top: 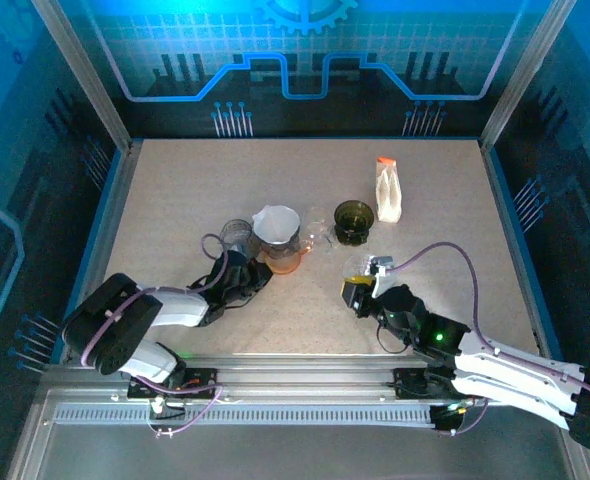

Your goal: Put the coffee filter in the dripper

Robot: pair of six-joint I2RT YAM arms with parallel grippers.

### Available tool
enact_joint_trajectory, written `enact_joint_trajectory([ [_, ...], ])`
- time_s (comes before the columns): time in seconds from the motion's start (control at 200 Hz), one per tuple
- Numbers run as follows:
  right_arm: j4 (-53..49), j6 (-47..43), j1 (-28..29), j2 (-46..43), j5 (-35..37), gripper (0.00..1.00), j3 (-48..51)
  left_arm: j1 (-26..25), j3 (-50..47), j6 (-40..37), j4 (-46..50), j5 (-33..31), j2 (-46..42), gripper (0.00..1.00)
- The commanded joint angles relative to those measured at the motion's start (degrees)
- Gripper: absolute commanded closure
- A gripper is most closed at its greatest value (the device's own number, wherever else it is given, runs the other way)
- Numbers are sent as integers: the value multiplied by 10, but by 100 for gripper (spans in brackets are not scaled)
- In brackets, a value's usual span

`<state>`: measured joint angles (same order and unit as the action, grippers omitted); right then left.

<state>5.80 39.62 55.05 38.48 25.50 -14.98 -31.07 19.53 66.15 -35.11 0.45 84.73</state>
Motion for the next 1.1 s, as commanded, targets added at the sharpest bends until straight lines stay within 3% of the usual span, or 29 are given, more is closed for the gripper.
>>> enact_joint_trajectory([
  [0.0,-11,7,-5,-9,11,69,6,7,24,10,-38,16,21,100],
  [0.39,-31,9,-6,-12,8,68,3,20,48,14,-44,28,39,100],
  [0.901,-50,-15,-7,33,-9,54,-38,-6,-28,39,-19,11,-65,98],
  [1.096,-101,-40,-53,96,-62,53,-109,-30,-48,47,21,6,-136,98],
])
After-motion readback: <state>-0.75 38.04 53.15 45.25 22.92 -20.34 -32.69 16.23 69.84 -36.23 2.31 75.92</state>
